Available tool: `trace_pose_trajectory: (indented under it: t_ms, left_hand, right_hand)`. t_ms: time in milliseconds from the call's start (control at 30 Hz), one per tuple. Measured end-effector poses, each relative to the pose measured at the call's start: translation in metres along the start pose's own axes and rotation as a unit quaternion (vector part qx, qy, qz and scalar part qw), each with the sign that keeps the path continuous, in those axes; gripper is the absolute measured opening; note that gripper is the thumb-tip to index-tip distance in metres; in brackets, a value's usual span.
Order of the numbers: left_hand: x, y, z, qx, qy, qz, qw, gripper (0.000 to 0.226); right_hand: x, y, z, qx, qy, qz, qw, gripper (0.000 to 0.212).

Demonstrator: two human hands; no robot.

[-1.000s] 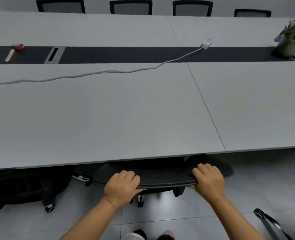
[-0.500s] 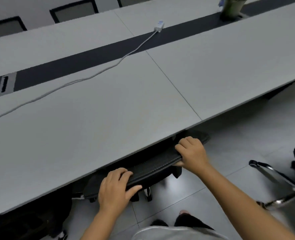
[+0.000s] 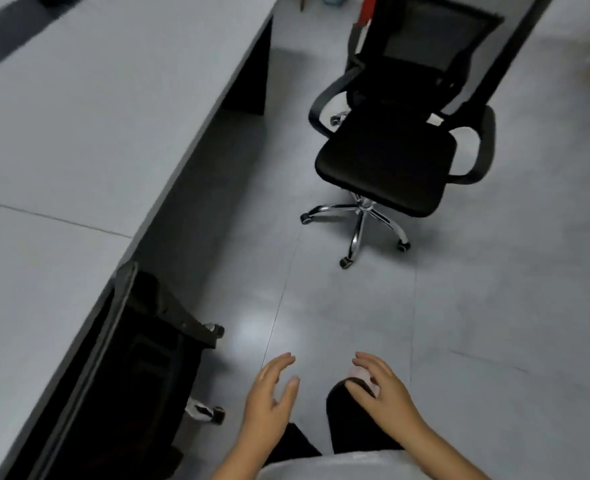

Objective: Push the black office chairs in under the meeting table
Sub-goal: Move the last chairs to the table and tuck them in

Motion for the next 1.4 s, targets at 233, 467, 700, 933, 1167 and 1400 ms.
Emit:
trace_pose_trajectory:
  t_ms: [233, 467, 700, 933, 1167, 1400]
  left_hand:
    - [0.041, -0.022, -0.145, 0.056, 0.116, 0.022, 0.991, 0.043]
    - [0.1, -0.087, -0.308, 0.028, 0.153, 0.008, 0.988, 0.029]
    - [0.171, -0.125, -0.399, 0.02, 0.155, -0.015, 0.988, 0.028]
    - [0.292, -0.153, -0.491, -0.011, 0.122, 0.002, 0.992, 0.024]
    - [0.445, -0.276, -0.62, -0.037, 0.191, -0.047, 0.98, 0.028]
    - [0.541, -0.285, -0.704, -0.038, 0.138, -0.004, 0.99, 0.027]
  right_hand:
    - [-0.055, -0.142, 0.099, 0.182, -0.11, -0.171, 0.962, 0.054]
    - [-0.028, -0.228, 0.233, 0.228, -0.178, -0.157, 0.944, 0.044]
    - [-0.002, -0.317, 0.313, 0.29, -0.282, -0.197, 0.893, 0.032]
    - [0.071, -0.397, 0.381, 0.323, -0.361, -0.279, 0.829, 0.061]
    - [0.215, -0.411, 0.569, 0.291, -0.348, -0.206, 0.867, 0.032]
    - [0.31, -0.435, 0.658, 0.31, -0.337, -0.222, 0.861, 0.043]
Point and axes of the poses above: each hand's wrist, its own x-axis towards the middle knuckle, its own z-axis out of the back of the hand, y = z × x, the point moved 6 cm from there along x, towards the middle knuckle, and after that the axes turned 11 degrees about -x, right-handed, at the moved point
